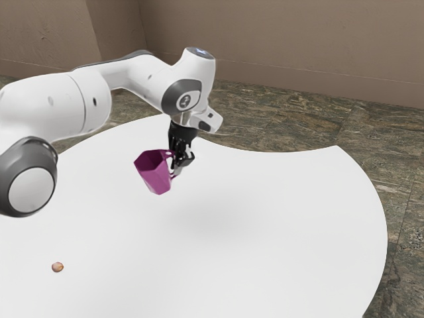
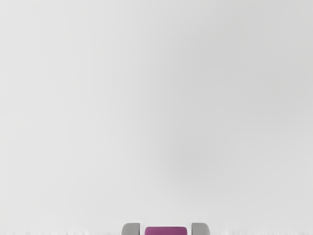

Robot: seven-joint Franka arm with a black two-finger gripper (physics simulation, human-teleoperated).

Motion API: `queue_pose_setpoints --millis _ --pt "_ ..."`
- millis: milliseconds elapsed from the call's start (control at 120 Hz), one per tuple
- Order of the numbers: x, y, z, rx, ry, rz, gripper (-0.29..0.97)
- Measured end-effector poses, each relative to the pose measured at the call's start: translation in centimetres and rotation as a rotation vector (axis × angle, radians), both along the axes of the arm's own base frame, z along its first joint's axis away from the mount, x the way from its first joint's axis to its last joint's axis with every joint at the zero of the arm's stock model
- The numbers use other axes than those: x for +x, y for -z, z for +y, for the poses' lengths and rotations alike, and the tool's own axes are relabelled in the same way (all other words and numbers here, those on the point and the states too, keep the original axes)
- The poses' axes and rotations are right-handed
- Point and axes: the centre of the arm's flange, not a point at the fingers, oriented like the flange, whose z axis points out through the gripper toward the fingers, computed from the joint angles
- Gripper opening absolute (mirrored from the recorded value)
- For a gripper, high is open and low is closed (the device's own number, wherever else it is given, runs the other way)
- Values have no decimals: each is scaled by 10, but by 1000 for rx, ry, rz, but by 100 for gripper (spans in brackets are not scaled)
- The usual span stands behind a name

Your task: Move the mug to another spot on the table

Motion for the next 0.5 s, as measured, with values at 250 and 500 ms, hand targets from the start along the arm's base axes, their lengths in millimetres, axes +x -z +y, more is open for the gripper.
queue_pose_setpoints --millis 250,500 --pt "3 27 16 8 -4 43 -5" --pt "30 50 -4 51 22 70 -5"
